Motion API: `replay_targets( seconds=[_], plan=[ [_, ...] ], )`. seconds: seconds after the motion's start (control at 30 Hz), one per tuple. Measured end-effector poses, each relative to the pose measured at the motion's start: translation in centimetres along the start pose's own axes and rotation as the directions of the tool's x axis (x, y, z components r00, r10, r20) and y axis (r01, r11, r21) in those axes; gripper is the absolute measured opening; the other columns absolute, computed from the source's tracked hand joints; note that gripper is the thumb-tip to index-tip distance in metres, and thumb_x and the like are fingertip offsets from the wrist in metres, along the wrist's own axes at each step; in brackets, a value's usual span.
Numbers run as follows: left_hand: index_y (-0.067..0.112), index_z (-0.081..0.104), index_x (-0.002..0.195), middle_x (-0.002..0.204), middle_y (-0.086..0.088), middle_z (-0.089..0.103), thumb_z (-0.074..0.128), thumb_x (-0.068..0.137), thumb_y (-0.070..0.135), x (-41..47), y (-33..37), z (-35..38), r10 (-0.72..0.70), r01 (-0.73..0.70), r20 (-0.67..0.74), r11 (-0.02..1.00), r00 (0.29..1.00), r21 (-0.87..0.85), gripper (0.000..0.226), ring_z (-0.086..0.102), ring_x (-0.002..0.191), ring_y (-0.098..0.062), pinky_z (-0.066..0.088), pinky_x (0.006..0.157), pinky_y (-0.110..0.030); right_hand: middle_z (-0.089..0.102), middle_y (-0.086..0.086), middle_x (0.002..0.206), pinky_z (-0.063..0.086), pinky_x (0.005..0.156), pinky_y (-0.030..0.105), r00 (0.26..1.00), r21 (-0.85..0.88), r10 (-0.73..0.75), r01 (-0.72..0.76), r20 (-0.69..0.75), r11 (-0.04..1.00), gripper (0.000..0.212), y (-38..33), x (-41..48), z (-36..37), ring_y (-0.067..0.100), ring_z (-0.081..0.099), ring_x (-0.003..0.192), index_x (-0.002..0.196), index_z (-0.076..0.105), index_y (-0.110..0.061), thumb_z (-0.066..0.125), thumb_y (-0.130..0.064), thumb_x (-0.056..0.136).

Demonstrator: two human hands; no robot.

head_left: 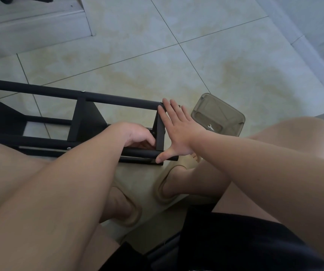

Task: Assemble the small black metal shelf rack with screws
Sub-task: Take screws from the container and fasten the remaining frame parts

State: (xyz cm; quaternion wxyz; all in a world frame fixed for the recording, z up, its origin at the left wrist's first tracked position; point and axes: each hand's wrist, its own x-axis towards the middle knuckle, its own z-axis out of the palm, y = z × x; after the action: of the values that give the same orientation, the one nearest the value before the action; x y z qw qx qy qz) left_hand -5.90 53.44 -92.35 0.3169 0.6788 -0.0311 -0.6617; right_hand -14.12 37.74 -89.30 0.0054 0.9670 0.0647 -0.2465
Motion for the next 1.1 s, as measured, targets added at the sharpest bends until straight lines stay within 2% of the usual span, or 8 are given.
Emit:
replay_targets(
  seconds=[0.17,0.33,0.5,0.63,0.77,0.93,1.03,1.1],
  plan=[
    [0.006,0.074,0.086,0.079,-0.008,0.076,0.062,0.091,0.009,-0.06,0.05,0.08,0.006,-0.006,-0.008,1.000,1.000,-0.003,0.014,0.070,0.075,-0.021,0.053,0.082,-0.030,-0.033,0.015,0.162,-0.015,0.120,0.049,1.000,-0.008,-0.002,0.002,-0.003,1.000,0.159,-0.01,-0.03,-0.03,0.034,-0.031,0.149,0.156,-0.025,-0.008,0.035,-0.107,0.047],
    [0.008,0.073,0.085,0.074,-0.006,0.075,0.061,0.092,0.011,-0.21,0.20,0.16,-0.008,0.008,0.002,1.000,1.000,0.027,0.014,0.070,0.065,-0.017,0.053,0.069,-0.025,-0.033,0.015,0.162,-0.015,0.121,0.050,1.000,-0.004,-0.001,0.001,0.002,1.000,0.159,-0.05,-0.10,-0.11,0.034,-0.030,0.150,0.156,-0.025,-0.008,0.037,-0.106,0.048],
    [0.007,0.074,0.086,0.076,-0.008,0.075,0.063,0.091,0.013,-0.18,0.06,0.13,-0.008,0.009,-0.024,0.999,1.000,0.039,0.013,0.068,0.069,-0.023,0.053,0.075,-0.032,-0.033,0.016,0.162,-0.014,0.121,0.050,1.000,-0.011,-0.001,0.001,0.004,1.000,0.158,-0.10,-0.13,-0.20,0.035,-0.030,0.150,0.156,-0.024,-0.007,0.038,-0.106,0.049],
    [0.003,0.073,0.102,0.091,-0.012,0.075,0.068,0.088,0.013,0.04,-0.01,0.07,0.051,-0.041,-0.082,0.993,0.995,0.114,0.017,0.066,0.082,-0.024,0.053,0.085,-0.034,-0.034,0.015,0.162,-0.017,0.120,0.049,1.000,-0.012,0.002,-0.002,0.005,1.000,0.159,-0.13,-0.13,-0.18,0.034,-0.031,0.149,0.156,-0.025,-0.008,0.039,-0.106,0.049],
    [0.005,0.073,0.095,0.080,-0.009,0.072,0.064,0.090,0.008,-0.15,-0.04,-0.08,0.032,-0.030,-0.032,0.997,0.999,0.067,0.011,0.064,0.079,-0.026,0.050,0.081,-0.031,-0.033,0.015,0.162,-0.015,0.120,0.050,1.000,-0.017,0.005,-0.005,0.001,1.000,0.159,-0.14,-0.12,-0.17,0.034,-0.030,0.150,0.156,-0.025,-0.008,0.037,-0.107,0.048],
    [0.010,0.075,0.079,0.076,-0.008,0.074,0.058,0.093,0.008,-0.16,-0.06,0.01,-0.004,0.004,0.014,0.999,1.000,0.038,0.022,0.068,0.069,-0.021,0.053,0.072,-0.029,-0.033,0.016,0.162,-0.014,0.122,0.050,1.000,-0.020,0.003,-0.003,-0.001,1.000,0.159,-0.15,-0.14,-0.16,0.034,-0.030,0.150,0.156,-0.024,-0.007,0.037,-0.107,0.048],
    [0.005,0.076,0.094,0.089,-0.009,0.076,0.067,0.089,0.013,-0.07,0.02,0.10,0.027,-0.019,-0.073,0.995,0.997,0.101,0.013,0.068,0.081,-0.023,0.052,0.087,-0.034,-0.033,0.016,0.162,-0.014,0.122,0.050,1.000,-0.021,0.003,-0.003,0.003,1.000,0.159,-0.14,-0.13,-0.17,0.035,-0.030,0.150,0.156,-0.025,-0.007,0.037,-0.107,0.049],
    [0.005,0.074,0.091,0.084,-0.008,0.074,0.069,0.088,0.014,-0.05,0.06,0.09,0.026,-0.015,-0.086,0.992,0.996,0.129,0.011,0.065,0.081,-0.024,0.051,0.086,-0.035,-0.033,0.016,0.162,-0.013,0.122,0.050,1.000,-0.024,0.003,-0.003,0.004,1.000,0.159,-0.10,-0.11,-0.16,0.035,-0.030,0.150,0.155,-0.025,-0.007,0.037,-0.107,0.049]
  ],
)
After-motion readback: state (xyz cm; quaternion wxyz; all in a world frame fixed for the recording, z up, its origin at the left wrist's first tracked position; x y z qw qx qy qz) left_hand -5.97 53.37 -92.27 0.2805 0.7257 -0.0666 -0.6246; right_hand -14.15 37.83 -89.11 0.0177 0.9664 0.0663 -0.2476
